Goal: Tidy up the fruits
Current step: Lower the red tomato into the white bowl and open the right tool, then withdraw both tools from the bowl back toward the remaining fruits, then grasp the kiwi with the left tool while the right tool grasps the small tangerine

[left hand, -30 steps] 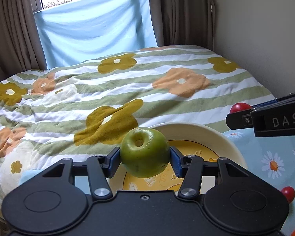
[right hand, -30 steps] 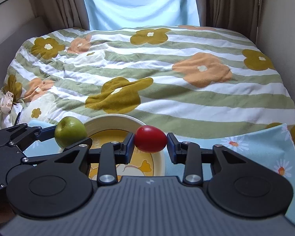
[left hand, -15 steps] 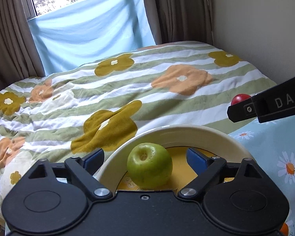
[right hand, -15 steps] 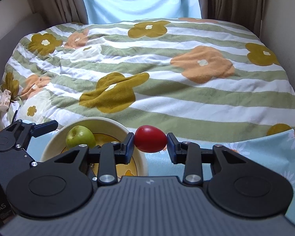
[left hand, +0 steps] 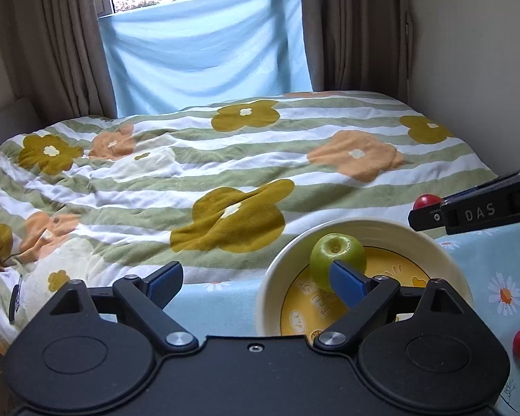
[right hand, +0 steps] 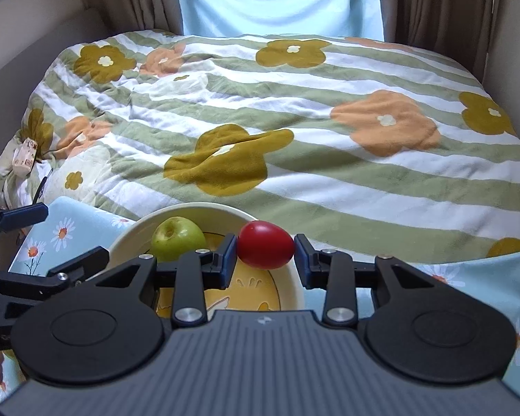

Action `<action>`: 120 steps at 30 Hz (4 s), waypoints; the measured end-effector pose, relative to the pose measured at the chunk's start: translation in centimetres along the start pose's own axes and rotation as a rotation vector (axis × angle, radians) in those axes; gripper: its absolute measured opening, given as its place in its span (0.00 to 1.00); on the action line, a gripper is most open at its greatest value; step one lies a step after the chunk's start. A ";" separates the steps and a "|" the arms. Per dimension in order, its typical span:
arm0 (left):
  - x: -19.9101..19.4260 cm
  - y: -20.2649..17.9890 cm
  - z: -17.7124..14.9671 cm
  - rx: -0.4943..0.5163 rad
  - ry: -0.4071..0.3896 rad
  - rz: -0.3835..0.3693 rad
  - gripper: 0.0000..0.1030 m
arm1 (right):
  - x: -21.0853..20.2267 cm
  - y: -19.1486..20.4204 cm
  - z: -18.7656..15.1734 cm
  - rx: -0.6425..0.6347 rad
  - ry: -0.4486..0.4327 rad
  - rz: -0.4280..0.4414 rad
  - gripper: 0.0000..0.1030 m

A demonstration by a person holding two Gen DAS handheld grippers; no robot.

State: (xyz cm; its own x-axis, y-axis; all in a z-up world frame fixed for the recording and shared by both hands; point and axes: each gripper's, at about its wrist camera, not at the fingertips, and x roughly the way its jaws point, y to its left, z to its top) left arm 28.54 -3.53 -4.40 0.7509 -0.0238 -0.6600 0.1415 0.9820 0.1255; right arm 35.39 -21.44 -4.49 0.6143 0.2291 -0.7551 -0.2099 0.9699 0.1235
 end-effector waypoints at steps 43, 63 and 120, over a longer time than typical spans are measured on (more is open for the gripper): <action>-12.4 4.7 -1.3 -0.050 -0.156 -0.003 0.99 | -11.0 5.7 -4.2 0.002 -0.154 -0.139 1.00; -21.6 4.8 -6.3 -0.060 -0.201 -0.083 0.99 | -24.9 7.9 -13.6 0.112 -0.235 -0.215 1.00; -9.2 -9.0 -17.6 0.089 0.088 -0.175 0.78 | -13.7 -2.8 -27.3 -0.044 -0.079 -0.065 0.78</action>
State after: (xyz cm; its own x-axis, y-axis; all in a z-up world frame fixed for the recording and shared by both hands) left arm 8.99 -8.84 -12.47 0.6510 -0.1726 -0.7392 0.3247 0.9435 0.0656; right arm 6.75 -29.51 -12.05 0.6851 0.1736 -0.7075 -0.1999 0.9787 0.0466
